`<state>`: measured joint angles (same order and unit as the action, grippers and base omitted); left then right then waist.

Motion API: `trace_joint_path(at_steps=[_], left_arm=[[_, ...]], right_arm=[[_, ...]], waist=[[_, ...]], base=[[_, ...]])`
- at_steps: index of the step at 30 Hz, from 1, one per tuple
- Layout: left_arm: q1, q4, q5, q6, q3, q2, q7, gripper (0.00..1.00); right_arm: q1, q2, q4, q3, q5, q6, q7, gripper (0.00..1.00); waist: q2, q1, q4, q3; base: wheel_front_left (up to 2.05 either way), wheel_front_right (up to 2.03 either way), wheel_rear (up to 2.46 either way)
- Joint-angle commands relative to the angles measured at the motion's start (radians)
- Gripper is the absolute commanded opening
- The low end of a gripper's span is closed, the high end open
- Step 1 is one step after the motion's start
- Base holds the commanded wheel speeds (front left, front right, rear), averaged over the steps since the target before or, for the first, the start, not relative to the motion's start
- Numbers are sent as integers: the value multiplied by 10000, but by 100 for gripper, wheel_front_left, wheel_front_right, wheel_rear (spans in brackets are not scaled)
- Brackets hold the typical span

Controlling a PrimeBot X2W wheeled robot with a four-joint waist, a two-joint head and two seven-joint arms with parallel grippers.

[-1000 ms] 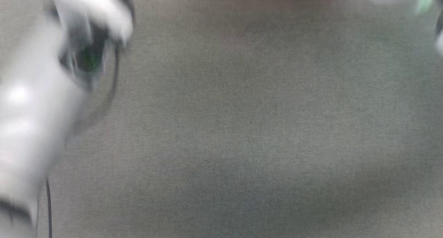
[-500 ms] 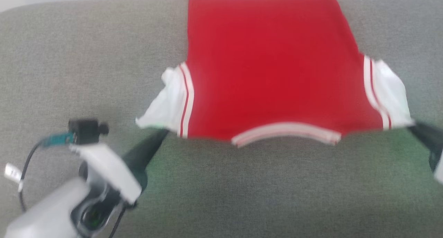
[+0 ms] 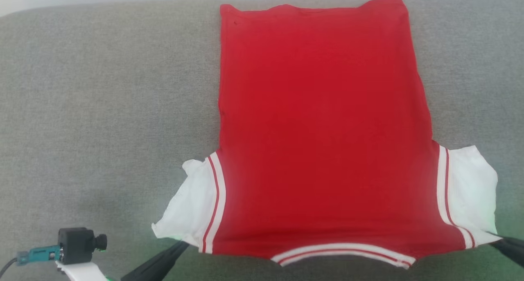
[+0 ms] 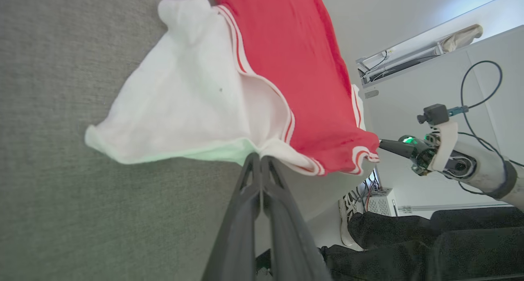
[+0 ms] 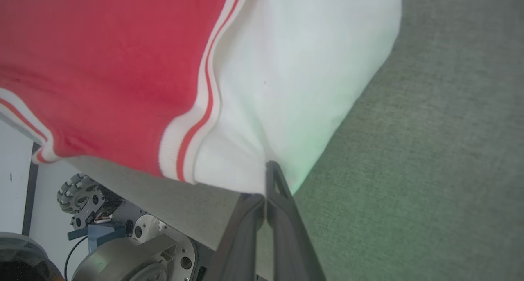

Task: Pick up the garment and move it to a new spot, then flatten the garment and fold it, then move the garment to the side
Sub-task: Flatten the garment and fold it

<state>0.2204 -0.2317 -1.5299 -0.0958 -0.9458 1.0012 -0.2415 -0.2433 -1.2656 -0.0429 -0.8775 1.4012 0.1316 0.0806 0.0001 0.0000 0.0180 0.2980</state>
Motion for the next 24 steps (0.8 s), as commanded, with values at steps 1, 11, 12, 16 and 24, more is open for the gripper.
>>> trace_joint_path(at_steps=[1,11,12,16,24], left_arm=[[-95,-85,174,173,118,91,-102,0],[794,1478,451,97,-507,-1607,871,0],[877,1778,388,41,-580,-1824,976,0],[1095,3203,583,-123,-897,-2605,1178,0],[1394,4213,745,-239,-915,-3330,940,0]], right_arm=[[129,-127,-88,117,70,-17,-148,0],[-93,1271,493,202,-600,-9,950,0],[-131,1503,696,154,-725,-8,1158,0],[-341,2549,2025,-70,-1710,-72,1739,0],[-654,3367,2826,-13,-2853,-154,1779,45]], waist=[[-1,0,33,26],[-1,0,164,42],[-1,0,159,79],[-1,0,135,311],[-1,0,-12,589]], base=[[0,0,0],[0,0,0],[0,0,0],[0,0,0],[0,0,0]])
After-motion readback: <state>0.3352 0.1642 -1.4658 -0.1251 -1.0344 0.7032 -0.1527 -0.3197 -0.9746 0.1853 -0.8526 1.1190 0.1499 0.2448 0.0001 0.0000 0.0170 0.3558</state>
